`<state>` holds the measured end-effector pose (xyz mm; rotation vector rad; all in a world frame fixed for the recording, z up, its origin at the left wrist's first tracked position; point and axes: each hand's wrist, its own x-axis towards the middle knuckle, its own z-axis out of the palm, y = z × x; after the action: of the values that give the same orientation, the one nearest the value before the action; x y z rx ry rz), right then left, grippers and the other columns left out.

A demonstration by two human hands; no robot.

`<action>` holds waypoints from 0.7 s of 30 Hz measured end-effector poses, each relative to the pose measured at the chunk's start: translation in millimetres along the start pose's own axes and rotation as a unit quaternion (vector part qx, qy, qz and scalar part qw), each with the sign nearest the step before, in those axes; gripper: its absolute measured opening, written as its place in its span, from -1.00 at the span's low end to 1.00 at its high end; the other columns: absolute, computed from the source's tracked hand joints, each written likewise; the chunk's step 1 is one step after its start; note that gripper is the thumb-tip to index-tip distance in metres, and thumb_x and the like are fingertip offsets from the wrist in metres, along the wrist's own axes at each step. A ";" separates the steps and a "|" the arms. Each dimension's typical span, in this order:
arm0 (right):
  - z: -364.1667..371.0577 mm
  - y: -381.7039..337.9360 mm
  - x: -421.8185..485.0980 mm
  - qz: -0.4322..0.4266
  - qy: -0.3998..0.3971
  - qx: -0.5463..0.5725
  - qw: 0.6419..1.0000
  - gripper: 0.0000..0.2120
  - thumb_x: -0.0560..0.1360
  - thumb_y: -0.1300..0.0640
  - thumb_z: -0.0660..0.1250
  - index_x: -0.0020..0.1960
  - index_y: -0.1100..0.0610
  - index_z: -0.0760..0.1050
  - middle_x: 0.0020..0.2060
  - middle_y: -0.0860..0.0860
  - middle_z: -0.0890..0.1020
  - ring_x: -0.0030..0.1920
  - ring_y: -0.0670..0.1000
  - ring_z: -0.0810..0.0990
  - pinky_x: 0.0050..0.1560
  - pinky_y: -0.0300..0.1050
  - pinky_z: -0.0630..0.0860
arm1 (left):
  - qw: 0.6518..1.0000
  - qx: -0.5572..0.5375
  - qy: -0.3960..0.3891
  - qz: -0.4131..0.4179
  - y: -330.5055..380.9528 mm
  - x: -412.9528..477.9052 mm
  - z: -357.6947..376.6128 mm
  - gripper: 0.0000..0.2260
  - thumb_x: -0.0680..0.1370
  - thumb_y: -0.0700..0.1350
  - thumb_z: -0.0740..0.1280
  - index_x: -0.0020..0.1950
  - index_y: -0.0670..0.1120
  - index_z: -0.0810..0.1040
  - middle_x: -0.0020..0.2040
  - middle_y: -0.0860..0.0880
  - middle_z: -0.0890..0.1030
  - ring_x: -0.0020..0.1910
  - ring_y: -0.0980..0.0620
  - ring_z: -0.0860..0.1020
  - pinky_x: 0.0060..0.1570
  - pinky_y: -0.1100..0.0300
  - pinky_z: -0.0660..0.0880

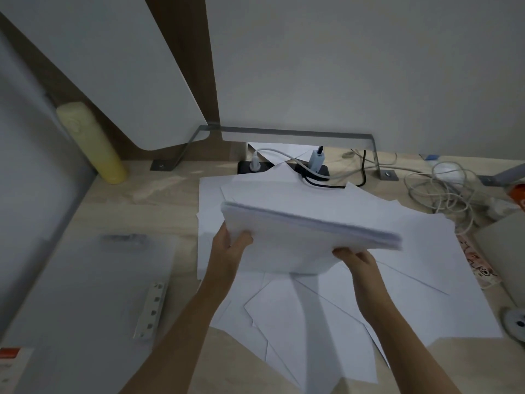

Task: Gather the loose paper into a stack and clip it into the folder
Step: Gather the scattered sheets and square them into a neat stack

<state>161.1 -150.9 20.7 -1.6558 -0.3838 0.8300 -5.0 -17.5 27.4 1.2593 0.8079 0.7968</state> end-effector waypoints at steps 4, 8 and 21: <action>0.4 -0.7 -7.2 -0.049 0.010 0.053 0.997 -0.72 0.51 0.33 0.18 0.12 0.10 0.54 0.00 -0.09 0.65 0.08 -0.05 0.55 0.08 -0.15 0.45 | 0.999 -0.011 0.037 0.002 -5.1 -4.3 -1.9 -0.66 0.34 -0.25 0.23 0.11 -0.13 0.49 -0.16 0.06 0.59 -0.19 0.24 0.57 -0.26 0.46 0.48; 4.9 16.3 -6.1 0.020 -0.007 0.023 1.000 -0.74 0.53 0.27 0.20 0.15 0.05 0.51 0.06 -0.06 0.63 0.14 -0.01 0.54 0.02 -0.19 0.44 | 0.998 0.040 0.014 -0.055 -24.1 -7.6 0.0 -0.69 0.51 -0.37 0.21 0.20 -0.11 0.46 -0.01 0.01 0.59 0.01 0.05 0.56 -0.13 0.45 0.52; -55.3 41.8 -6.8 0.060 0.074 -0.100 0.990 -0.87 0.54 0.17 0.22 -0.10 0.21 0.48 -0.26 0.12 0.53 -0.28 0.08 0.48 -0.24 -0.09 0.41 | 0.981 0.143 0.004 -0.128 -59.3 -22.3 39.5 -0.88 0.61 -0.13 0.16 0.02 -0.07 0.48 -0.12 0.11 0.56 -0.11 0.15 0.52 -0.16 0.43 0.38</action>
<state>187.3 -205.7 -13.4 -1.9311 -0.2724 0.7699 22.1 -63.7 -24.6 1.3696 1.0947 0.4891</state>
